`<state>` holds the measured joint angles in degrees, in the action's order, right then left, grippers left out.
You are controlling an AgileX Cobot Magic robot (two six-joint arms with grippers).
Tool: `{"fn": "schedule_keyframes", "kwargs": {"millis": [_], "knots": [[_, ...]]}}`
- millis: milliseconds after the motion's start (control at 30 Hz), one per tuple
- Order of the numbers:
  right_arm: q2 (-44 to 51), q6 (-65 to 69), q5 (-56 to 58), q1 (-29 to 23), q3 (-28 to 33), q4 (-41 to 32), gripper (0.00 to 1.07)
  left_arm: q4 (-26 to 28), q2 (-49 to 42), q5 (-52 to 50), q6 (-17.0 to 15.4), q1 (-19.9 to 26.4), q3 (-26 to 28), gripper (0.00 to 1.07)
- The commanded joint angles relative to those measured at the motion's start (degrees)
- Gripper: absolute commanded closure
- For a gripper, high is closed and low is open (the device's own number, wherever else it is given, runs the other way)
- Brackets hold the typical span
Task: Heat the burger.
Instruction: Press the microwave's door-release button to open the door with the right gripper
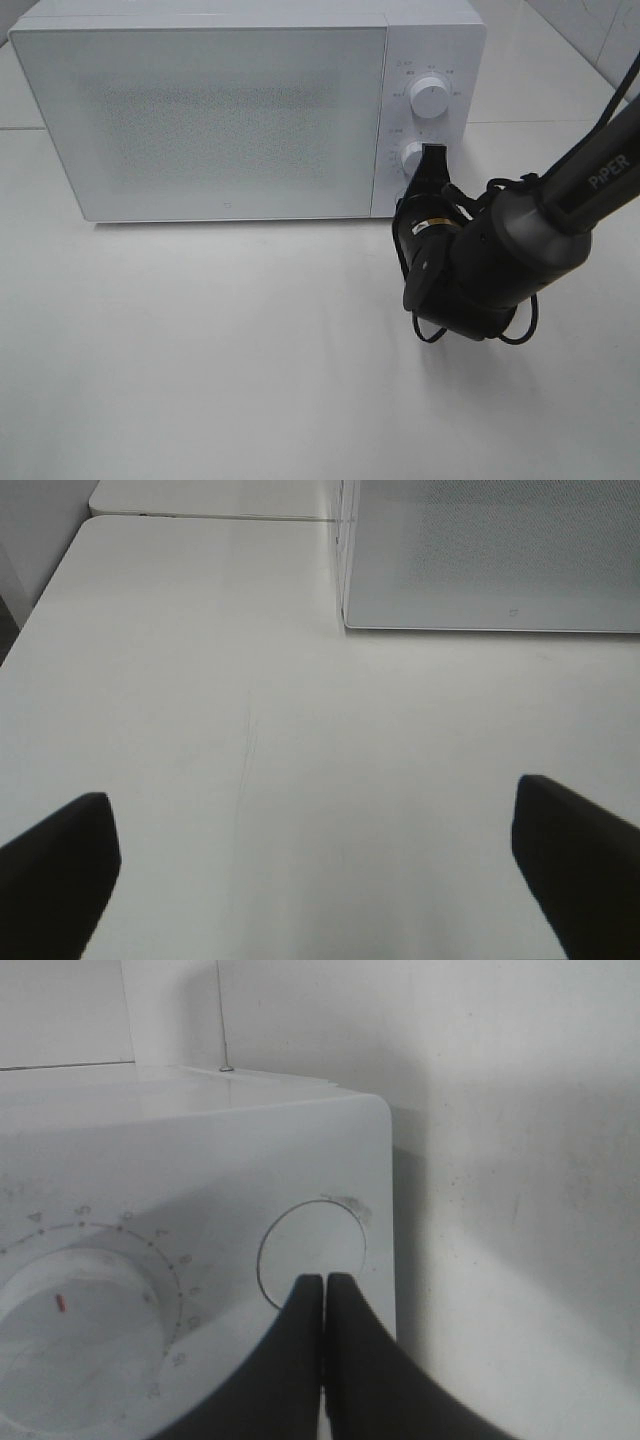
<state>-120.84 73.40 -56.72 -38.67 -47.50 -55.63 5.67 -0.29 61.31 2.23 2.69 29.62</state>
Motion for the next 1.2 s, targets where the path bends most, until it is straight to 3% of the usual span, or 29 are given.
{"fn": "schedule_keyframes", "kwargs": {"millis": [33,1200], "knots": [[-0.86,-0.06,0.29,0.69,-1.55,1.03,1.07,0.23,-0.97,0.11,-0.06,0.29,-0.06,0.07],[-4.41,-1.43,1.83,4.01,-8.19,4.30,1.07,0.23,-0.97,0.11,-0.06,0.29,-0.06,0.07]]}}
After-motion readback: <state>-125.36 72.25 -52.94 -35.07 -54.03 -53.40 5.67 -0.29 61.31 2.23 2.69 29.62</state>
